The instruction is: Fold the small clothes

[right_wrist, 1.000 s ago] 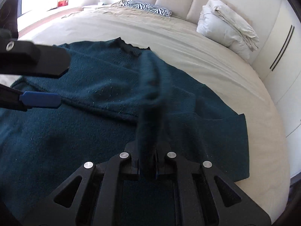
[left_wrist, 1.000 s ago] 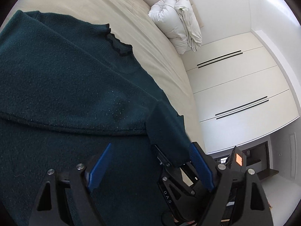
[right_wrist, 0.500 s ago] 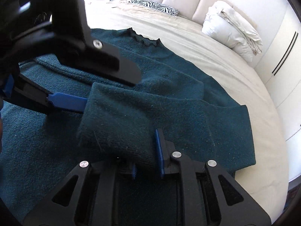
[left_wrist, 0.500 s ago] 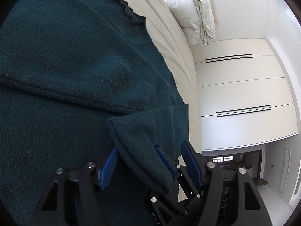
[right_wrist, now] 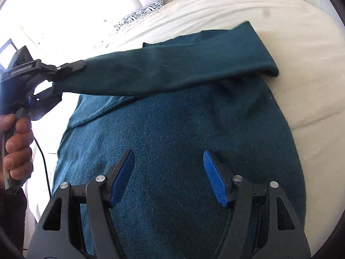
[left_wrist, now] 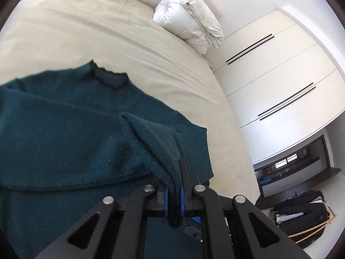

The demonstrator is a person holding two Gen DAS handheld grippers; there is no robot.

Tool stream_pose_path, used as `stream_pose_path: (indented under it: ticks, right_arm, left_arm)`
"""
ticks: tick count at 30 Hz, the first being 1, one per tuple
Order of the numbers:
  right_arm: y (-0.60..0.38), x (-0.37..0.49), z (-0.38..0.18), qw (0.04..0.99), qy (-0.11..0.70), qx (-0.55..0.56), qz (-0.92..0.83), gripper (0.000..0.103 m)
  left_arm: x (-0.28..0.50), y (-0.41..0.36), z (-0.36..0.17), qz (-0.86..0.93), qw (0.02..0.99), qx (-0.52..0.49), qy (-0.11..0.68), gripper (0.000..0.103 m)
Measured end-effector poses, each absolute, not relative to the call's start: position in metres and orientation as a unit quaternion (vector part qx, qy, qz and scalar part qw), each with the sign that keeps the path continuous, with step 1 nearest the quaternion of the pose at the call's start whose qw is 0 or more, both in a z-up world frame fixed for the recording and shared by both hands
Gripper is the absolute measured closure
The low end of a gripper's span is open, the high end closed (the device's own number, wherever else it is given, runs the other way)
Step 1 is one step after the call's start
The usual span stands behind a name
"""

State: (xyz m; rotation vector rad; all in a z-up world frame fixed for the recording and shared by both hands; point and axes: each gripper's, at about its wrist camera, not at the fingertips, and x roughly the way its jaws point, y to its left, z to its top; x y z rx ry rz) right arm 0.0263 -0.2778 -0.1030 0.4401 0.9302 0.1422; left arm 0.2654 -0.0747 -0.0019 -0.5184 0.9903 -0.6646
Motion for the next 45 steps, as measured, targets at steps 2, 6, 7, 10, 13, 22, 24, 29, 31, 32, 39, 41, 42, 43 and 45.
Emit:
stream_pose_path:
  ticks: [2, 6, 7, 10, 13, 22, 24, 29, 31, 32, 39, 41, 42, 43, 45]
  right_arm:
    - [-0.291, 0.028, -0.11, 0.862, 0.437, 0.244, 0.074, 0.038]
    - [-0.303, 0.026, -0.115, 0.854, 0.43, 0.281, 0.08, 0.038]
    - [-0.306, 0.027, -0.116, 0.853, 0.429, 0.286, 0.08, 0.038]
    - [-0.309, 0.029, -0.116, 0.852, 0.428, 0.292, 0.08, 0.038]
    - [-0.31, 0.033, -0.117, 0.85, 0.429, 0.296, 0.081, 0.038]
    - [-0.329, 0.038, -0.107, 0.839, 0.418, 0.34, 0.084, 0.038]
    - [-0.339, 0.042, -0.097, 0.837, 0.405, 0.356, 0.091, 0.038]
    - [-0.375, 0.081, -0.072, 0.824, 0.369, 0.418, 0.102, 0.038]
    - [-0.391, 0.103, -0.069, 0.816, 0.362, 0.44, 0.097, 0.036]
    - [-0.398, 0.116, -0.07, 0.81, 0.359, 0.452, 0.102, 0.036]
    - [-0.43, 0.203, -0.093, 0.763, 0.375, 0.514, 0.117, 0.036]
    - [-0.432, 0.223, -0.1, 0.754, 0.378, 0.522, 0.124, 0.036]
    - [-0.434, 0.233, -0.103, 0.75, 0.38, 0.528, 0.124, 0.036]
    - [-0.436, 0.241, -0.107, 0.746, 0.379, 0.533, 0.124, 0.036]
    - [-0.44, 0.257, -0.115, 0.741, 0.38, 0.54, 0.123, 0.036]
  left_arm:
    - [0.267, -0.064, 0.014, -0.306, 0.814, -0.211, 0.446, 0.095]
    - [0.28, -0.029, 0.007, -0.278, 0.826, -0.201, 0.448, 0.095]
    - [0.283, -0.018, 0.0, -0.27, 0.824, -0.207, 0.452, 0.095]
    - [0.293, 0.004, -0.026, -0.242, 0.82, -0.215, 0.471, 0.095]
    - [0.302, 0.016, -0.052, -0.221, 0.814, -0.218, 0.49, 0.095]
    - [0.302, 0.028, -0.088, -0.208, 0.807, -0.233, 0.501, 0.095]
    - [0.305, 0.03, -0.092, -0.209, 0.807, -0.23, 0.502, 0.094]
    - [0.311, 0.037, -0.109, -0.214, 0.796, -0.251, 0.508, 0.091]
    - [0.311, 0.04, -0.11, -0.221, 0.797, -0.248, 0.504, 0.091]
    - [0.31, 0.04, -0.11, -0.224, 0.798, -0.247, 0.502, 0.091]
    - [0.315, 0.044, -0.113, -0.24, 0.794, -0.251, 0.498, 0.091]
    - [0.316, 0.044, -0.116, -0.241, 0.793, -0.258, 0.496, 0.091]
    - [0.316, 0.045, -0.118, -0.242, 0.792, -0.262, 0.495, 0.091]
    - [0.317, 0.046, -0.12, -0.244, 0.791, -0.265, 0.494, 0.091]
    - [0.317, 0.048, -0.122, -0.249, 0.79, -0.267, 0.492, 0.091]
